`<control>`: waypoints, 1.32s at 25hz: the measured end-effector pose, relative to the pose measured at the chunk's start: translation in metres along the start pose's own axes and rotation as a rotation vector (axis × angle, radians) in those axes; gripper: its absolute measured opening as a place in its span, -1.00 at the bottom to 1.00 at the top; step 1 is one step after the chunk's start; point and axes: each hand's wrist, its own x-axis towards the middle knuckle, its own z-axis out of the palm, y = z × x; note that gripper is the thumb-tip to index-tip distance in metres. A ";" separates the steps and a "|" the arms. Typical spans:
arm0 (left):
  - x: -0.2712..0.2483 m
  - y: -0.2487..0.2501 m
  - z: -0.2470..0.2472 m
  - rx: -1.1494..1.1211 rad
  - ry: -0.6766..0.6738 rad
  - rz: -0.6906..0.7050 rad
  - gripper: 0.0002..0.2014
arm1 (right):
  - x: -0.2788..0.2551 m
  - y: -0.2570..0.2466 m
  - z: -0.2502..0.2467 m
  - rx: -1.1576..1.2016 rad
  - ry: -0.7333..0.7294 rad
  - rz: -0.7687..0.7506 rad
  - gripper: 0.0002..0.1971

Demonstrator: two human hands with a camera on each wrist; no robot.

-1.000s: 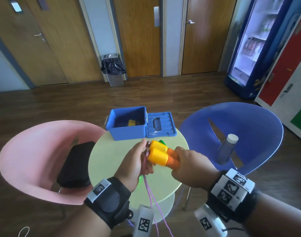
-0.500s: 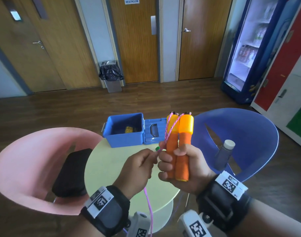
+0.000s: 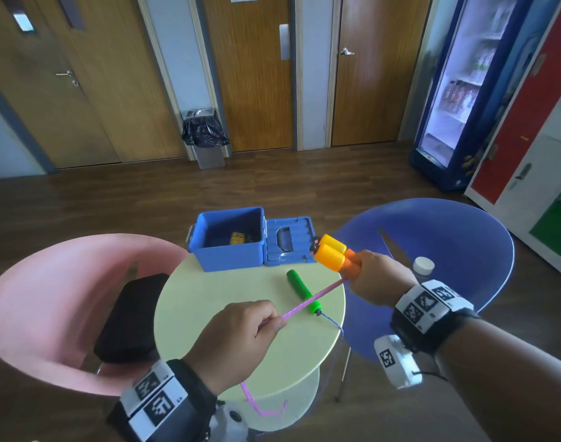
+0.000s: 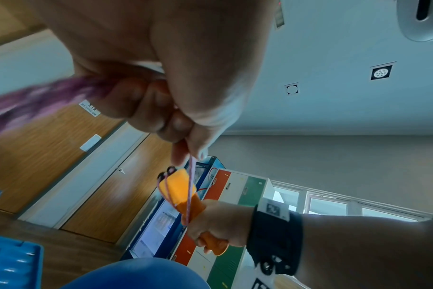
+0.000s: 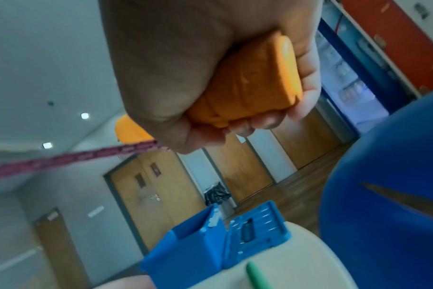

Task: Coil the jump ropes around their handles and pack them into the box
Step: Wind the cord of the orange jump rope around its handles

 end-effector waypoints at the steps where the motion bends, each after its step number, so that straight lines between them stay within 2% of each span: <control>1: -0.002 0.000 0.001 0.014 -0.008 0.001 -0.62 | 0.004 0.007 0.001 -0.074 0.019 0.018 -0.87; 5: -0.006 0.008 0.005 0.128 -0.058 0.023 -0.65 | 0.012 0.015 0.008 -0.222 0.024 0.069 -0.87; 9: 0.001 0.020 -0.009 0.256 -0.087 0.007 -0.69 | 0.006 0.001 0.021 -0.444 0.011 0.005 -0.76; 11: 0.010 0.025 -0.024 0.262 -0.084 -0.022 -0.72 | -0.001 -0.010 0.033 -0.607 -0.003 -0.096 -0.74; 13: 0.024 0.023 -0.041 0.263 -0.050 -0.042 -0.73 | -0.017 -0.023 0.045 -0.703 -0.041 -0.267 -0.76; 16: 0.050 0.004 -0.059 0.191 -0.041 -0.078 -0.75 | -0.054 -0.045 0.054 -0.677 -0.096 -0.533 -0.84; 19: 0.066 -0.032 -0.058 0.073 -0.147 -0.190 -0.77 | -0.092 -0.067 0.041 -0.573 -0.086 -0.703 -0.88; 22: 0.064 -0.062 -0.044 -0.136 -0.215 -0.256 -0.87 | -0.114 -0.085 0.017 -0.476 -0.083 -0.764 -0.82; 24: 0.055 -0.066 -0.030 -0.359 -0.214 -0.289 -0.94 | -0.122 -0.093 0.003 -0.418 -0.070 -0.779 -0.79; 26: 0.049 -0.060 -0.022 -0.539 -0.213 -0.323 -0.96 | -0.125 -0.097 -0.009 -0.384 -0.046 -0.764 -0.80; 29: 0.043 -0.061 -0.006 -0.771 -0.209 -0.447 -0.92 | -0.127 -0.101 -0.023 -0.309 -0.009 -0.697 -0.82; 31: 0.031 -0.070 0.010 -0.951 -0.176 -0.553 -0.87 | -0.126 -0.104 -0.032 -0.253 0.014 -0.660 -0.82; 33: 0.019 -0.070 0.031 -1.012 -0.096 -0.576 -0.89 | -0.123 -0.108 -0.042 -0.207 0.052 -0.613 -0.81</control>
